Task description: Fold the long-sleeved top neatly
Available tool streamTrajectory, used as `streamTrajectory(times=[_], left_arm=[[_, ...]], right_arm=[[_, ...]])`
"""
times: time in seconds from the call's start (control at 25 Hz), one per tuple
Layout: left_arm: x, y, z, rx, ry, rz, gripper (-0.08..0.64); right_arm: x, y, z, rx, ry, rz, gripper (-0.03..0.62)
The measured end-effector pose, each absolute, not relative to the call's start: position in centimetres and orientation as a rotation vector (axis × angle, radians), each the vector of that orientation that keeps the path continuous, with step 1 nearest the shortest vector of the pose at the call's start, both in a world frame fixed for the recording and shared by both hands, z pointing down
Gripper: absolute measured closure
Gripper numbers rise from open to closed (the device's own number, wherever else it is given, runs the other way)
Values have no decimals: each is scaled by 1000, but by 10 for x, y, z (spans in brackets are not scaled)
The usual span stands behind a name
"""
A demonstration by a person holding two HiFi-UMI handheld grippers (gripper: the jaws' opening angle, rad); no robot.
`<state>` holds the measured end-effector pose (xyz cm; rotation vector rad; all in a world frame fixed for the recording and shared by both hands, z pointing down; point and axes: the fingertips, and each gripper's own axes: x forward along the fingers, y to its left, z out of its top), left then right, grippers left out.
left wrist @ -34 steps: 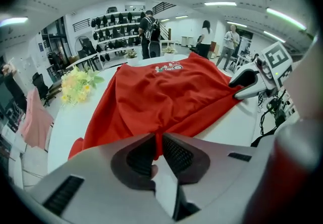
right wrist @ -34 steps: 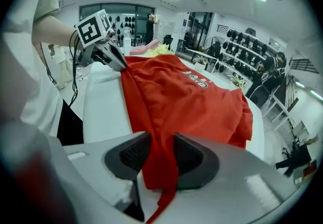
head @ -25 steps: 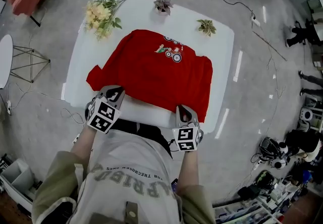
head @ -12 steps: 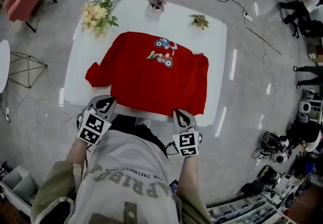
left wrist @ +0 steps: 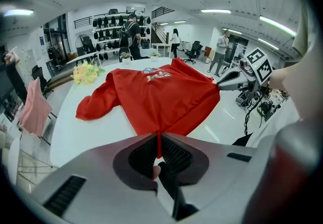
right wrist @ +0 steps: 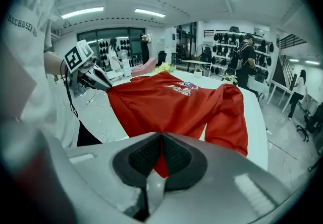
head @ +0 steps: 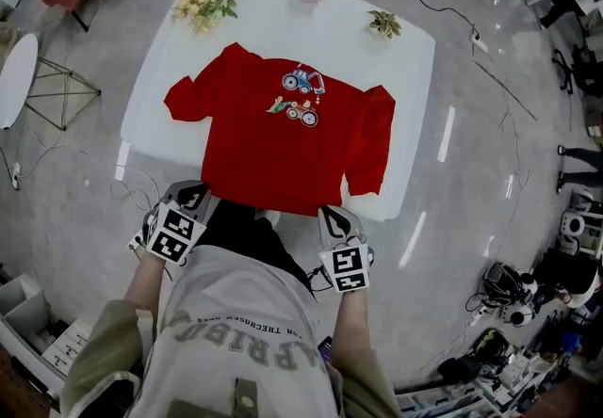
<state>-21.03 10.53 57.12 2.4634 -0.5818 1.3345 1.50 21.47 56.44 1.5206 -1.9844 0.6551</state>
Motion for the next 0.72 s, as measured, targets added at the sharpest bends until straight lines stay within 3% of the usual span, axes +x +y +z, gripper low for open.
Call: streamTrajectory(times=[0.2,0.28,0.4,0.44,0.72], left_arm=[[-212,107,610,2396,-672,1442,513],[-210,104,616,2374,-678,1486,422],[-208,95,605,2381,-679,1472,324],[-209,90,597,2391,-684,1458,298],[-189,-6,538,2564,-721,1377,270]], right_arm=[[21,220,596,1506,-1936,701,581],[22,217,605,1500,-1912,707,579],[22,214,599,1457,-1953,787,378],[24,212,592,1459,-1973,800,345],[80,156,524,1654,-1997,700,344]])
